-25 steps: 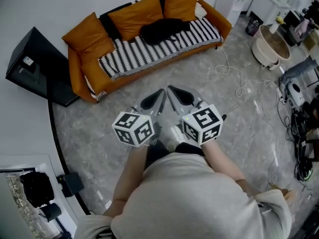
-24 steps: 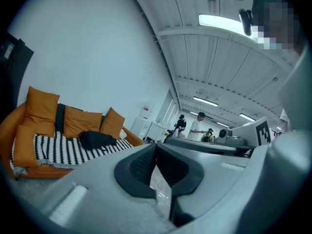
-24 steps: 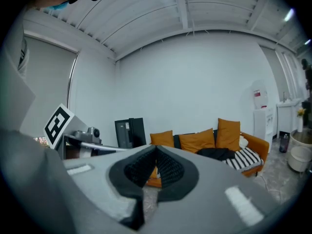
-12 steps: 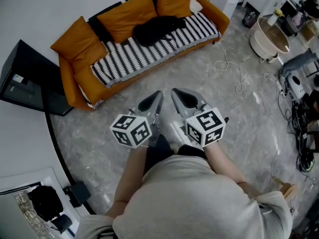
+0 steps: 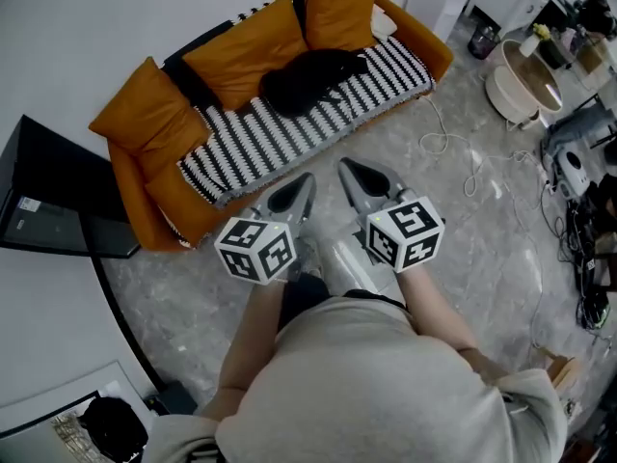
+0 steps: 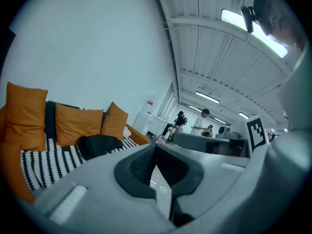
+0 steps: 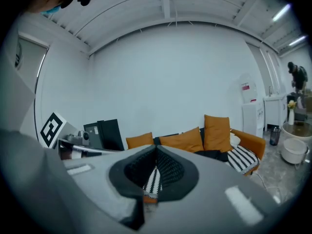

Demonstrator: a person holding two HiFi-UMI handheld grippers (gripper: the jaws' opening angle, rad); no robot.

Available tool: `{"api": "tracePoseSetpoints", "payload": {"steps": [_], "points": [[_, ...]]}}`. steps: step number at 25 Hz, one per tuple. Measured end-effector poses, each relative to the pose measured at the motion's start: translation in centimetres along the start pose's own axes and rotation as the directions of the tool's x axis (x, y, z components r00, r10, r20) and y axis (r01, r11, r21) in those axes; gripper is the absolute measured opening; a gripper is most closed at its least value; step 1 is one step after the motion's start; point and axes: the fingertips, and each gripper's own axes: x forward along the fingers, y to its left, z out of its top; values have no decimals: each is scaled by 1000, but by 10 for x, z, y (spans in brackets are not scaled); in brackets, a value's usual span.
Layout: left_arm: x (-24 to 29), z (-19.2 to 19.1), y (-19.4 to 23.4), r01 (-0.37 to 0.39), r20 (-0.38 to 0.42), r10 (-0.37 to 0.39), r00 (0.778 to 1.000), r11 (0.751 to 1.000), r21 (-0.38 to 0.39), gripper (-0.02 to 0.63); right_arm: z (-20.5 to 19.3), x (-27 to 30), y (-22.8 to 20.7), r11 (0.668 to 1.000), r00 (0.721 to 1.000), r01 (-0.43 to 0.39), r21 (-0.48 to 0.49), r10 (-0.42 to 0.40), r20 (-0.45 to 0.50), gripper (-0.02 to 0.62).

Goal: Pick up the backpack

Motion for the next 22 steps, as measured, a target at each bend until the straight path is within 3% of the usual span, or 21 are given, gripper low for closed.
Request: {"api": "tracePoseSetpoints", "payload": {"steps": [3, 6, 11, 17, 22], "points": [[6, 26, 33, -3, 5, 3, 1000, 999, 35, 6, 9, 41, 4, 1000, 1000, 0, 0, 0, -4, 2], [14, 45, 65, 6, 20, -7, 1000, 1000, 20, 6, 13, 81, 11, 1000, 1000, -13, -7, 13, -17, 2], [28, 65, 95, 52, 6, -52, 999, 998, 47, 6, 18, 119, 12, 999, 1000, 14, -31, -14, -15, 2], [40, 59, 126, 55, -49, -54, 997, 998, 26, 6, 16, 141, 10, 999, 998, 33, -34, -35, -55, 2], [51, 62, 136, 48, -34, -47, 998, 999, 14, 6, 21, 157, 1, 998, 998, 20, -66, -24, -65, 2]]}}
